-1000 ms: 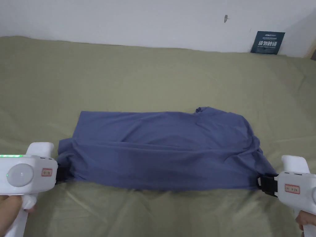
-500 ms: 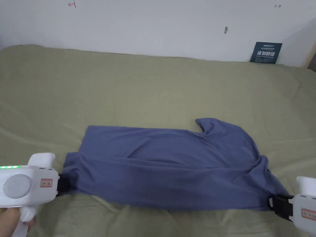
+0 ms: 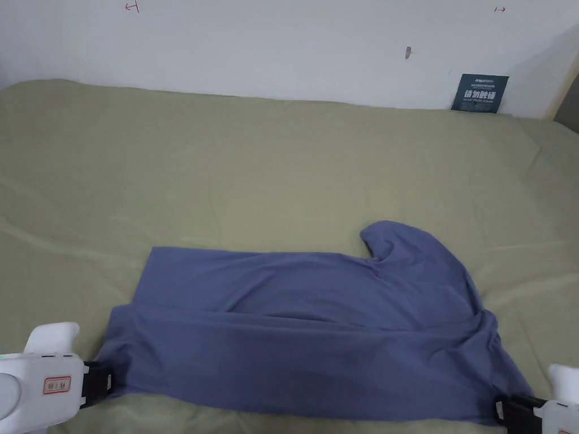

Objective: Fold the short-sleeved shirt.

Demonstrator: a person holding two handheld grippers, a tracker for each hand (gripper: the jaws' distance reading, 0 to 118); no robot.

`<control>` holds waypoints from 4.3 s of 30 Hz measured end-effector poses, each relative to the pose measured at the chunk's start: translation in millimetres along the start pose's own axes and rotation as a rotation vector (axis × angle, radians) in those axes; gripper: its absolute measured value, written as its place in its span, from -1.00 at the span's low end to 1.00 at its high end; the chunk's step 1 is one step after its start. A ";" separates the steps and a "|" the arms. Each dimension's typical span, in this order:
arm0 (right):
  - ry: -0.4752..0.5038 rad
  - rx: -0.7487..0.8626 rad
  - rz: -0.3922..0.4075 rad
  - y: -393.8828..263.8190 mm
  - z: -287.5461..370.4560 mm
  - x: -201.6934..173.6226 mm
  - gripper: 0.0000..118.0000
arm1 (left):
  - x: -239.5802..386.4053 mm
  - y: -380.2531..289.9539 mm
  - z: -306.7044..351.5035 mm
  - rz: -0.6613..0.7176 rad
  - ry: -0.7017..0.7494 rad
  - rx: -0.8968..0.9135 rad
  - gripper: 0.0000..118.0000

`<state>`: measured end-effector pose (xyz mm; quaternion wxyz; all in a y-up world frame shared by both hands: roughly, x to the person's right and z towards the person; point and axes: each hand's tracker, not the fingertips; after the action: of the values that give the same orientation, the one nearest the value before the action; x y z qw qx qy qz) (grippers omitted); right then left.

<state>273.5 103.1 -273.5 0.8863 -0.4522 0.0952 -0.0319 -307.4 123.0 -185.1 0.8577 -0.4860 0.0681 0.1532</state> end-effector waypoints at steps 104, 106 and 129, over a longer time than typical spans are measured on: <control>-0.041 0.385 0.137 57.5 40.4 -90.1 -0.13 | 45.5 19.9 55.6 -0.139 0.052 0.394 -0.30; -0.075 0.517 0.136 57.3 42.1 -116.1 -0.98 | 56.3 16.5 62.4 -0.121 0.046 0.471 -1.00; -0.105 0.704 0.280 27.0 64.2 -208.6 -0.98 | -96.6 75.1 -2.1 0.257 -0.458 -0.125 -1.00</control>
<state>80.9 199.8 -229.3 0.9868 -0.1039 0.0939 0.0820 -423.2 138.4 -221.6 0.7928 -0.4780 -0.0762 0.3705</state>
